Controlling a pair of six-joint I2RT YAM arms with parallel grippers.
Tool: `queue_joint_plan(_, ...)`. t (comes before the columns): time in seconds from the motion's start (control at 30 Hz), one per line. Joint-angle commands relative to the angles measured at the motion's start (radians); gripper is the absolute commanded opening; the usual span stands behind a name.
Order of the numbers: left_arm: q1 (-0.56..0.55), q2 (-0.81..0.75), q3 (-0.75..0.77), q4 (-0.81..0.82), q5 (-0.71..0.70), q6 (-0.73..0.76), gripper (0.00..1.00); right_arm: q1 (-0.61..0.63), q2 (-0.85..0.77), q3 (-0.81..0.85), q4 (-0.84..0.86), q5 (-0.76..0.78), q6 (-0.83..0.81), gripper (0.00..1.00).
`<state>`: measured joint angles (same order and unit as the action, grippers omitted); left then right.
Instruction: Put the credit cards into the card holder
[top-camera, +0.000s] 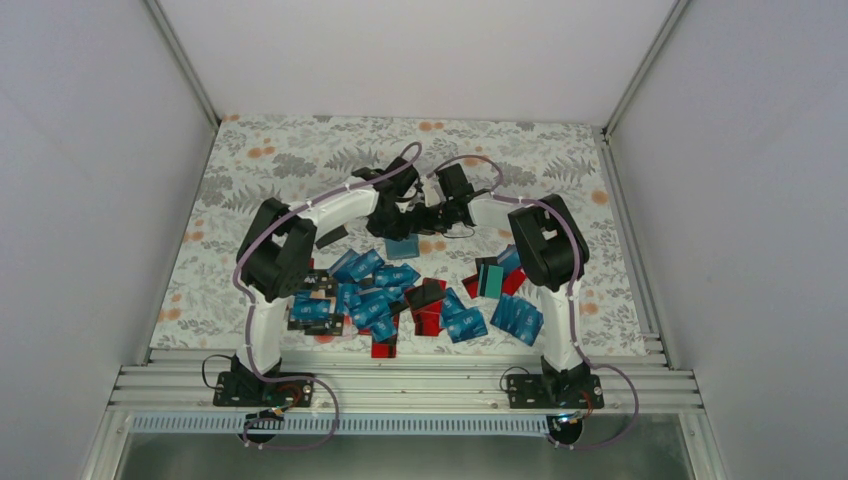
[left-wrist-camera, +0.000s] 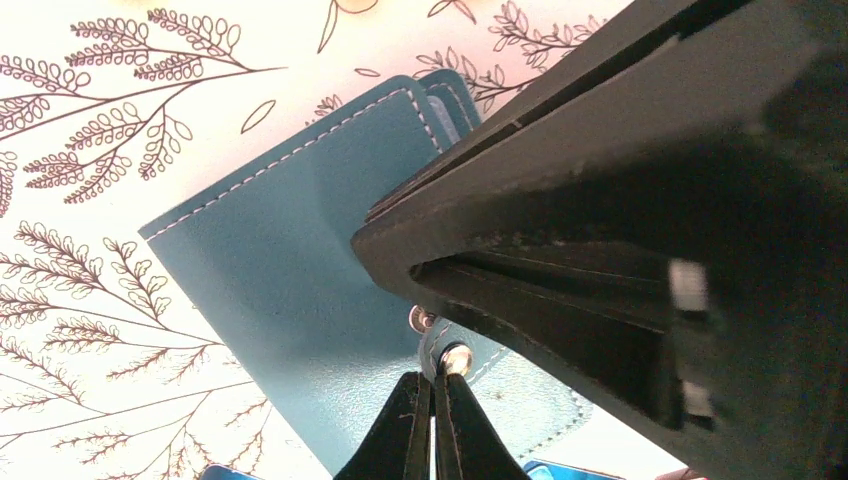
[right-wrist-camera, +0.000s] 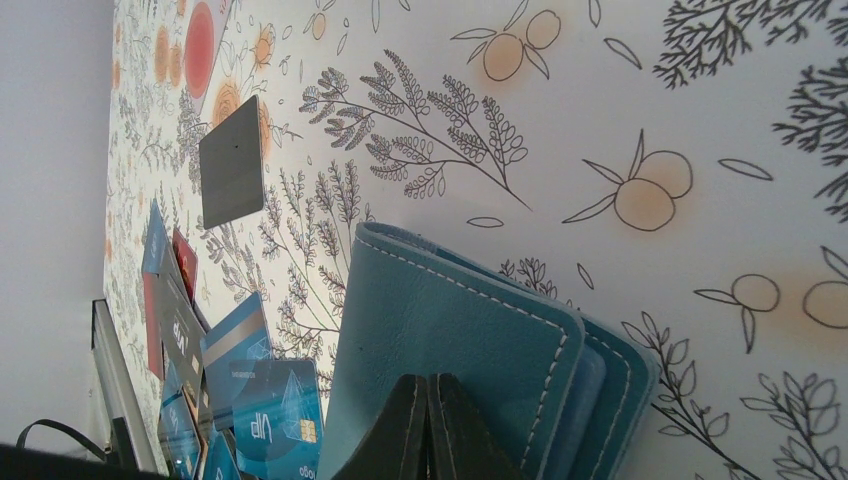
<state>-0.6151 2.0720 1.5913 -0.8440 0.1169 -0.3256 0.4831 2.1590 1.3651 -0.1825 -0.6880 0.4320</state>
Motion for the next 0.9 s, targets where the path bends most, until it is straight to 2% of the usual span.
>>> queue_joint_plan(0.0,0.007,0.01,-0.022,0.013,-0.026,-0.007,0.02,-0.005,0.061,-0.032,-0.102,0.134,-0.022,0.05)
queue_joint_plan(0.33,0.009,0.05,-0.005,0.043,-0.023,-0.001,0.02,-0.007,0.054,-0.034,-0.1,0.133,-0.024,0.04)
queue_joint_plan(0.63,0.008,0.085,-0.018,0.028,-0.103,-0.007,0.02,-0.008,0.046,-0.04,-0.095,0.124,-0.025,0.05)
queue_joint_plan(0.87,0.009,0.128,0.001,0.051,-0.094,0.013,0.02,-0.008,0.044,-0.047,-0.094,0.121,-0.022,0.05)
